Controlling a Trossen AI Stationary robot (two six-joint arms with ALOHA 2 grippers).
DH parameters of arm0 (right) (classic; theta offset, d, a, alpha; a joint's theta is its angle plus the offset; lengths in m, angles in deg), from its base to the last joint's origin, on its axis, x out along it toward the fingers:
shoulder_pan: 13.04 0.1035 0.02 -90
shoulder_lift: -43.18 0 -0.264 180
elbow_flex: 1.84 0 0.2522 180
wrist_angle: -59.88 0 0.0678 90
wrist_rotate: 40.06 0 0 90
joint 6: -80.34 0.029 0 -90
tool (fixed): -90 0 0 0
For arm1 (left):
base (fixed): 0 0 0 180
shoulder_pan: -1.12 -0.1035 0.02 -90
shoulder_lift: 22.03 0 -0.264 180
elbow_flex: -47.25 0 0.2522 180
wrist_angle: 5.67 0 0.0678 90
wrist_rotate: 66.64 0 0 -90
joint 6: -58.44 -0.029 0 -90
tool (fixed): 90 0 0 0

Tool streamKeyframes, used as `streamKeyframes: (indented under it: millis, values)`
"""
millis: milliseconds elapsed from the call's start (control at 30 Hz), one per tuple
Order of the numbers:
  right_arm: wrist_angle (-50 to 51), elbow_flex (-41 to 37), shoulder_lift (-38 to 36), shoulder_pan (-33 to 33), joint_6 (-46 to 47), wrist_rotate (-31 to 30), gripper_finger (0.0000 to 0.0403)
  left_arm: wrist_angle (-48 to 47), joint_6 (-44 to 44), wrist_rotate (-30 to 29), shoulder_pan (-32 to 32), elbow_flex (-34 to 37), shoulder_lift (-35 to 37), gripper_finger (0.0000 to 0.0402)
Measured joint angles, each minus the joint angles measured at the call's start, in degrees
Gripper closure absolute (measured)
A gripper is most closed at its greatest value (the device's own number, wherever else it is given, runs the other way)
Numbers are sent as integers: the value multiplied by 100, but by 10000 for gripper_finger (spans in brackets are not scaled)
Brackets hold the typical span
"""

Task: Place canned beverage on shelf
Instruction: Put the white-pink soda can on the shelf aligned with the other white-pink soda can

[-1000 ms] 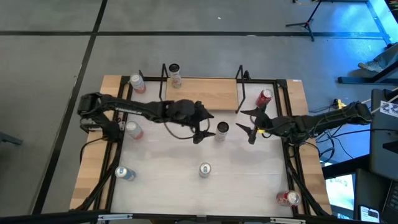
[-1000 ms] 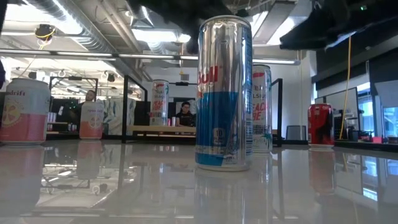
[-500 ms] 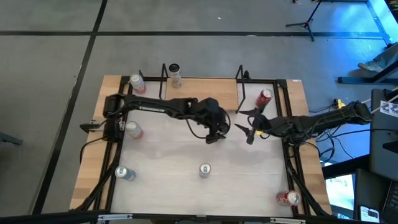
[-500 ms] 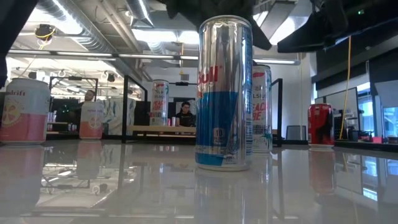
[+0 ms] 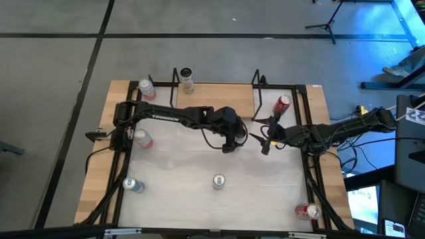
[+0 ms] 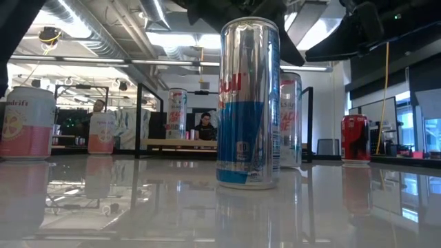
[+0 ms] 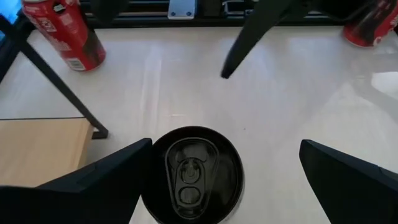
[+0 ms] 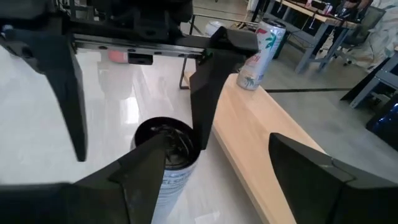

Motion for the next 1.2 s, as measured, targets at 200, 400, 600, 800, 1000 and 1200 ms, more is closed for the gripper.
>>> streamKeyframes:
  millis: [200,400,600,800,1000,1200]
  values:
    - [2,0,0,0,0,6,123,14,46,-61,183,14,36,5]
    - [3,0,0,0,0,7,123,-54,-110,-400,272,15,132,5]
    - [2,2,0,0,20,19,123,-34,-264,-902,179,9,162,5]
    - [2,2,0,0,22,26,123,-100,-269,-424,52,7,163,5]
    - [0,2,-2,0,26,37,123,-237,-376,30,-43,0,-3,5]
    - [1,2,0,0,28,68,123,-290,-672,363,12,0,-2,5]
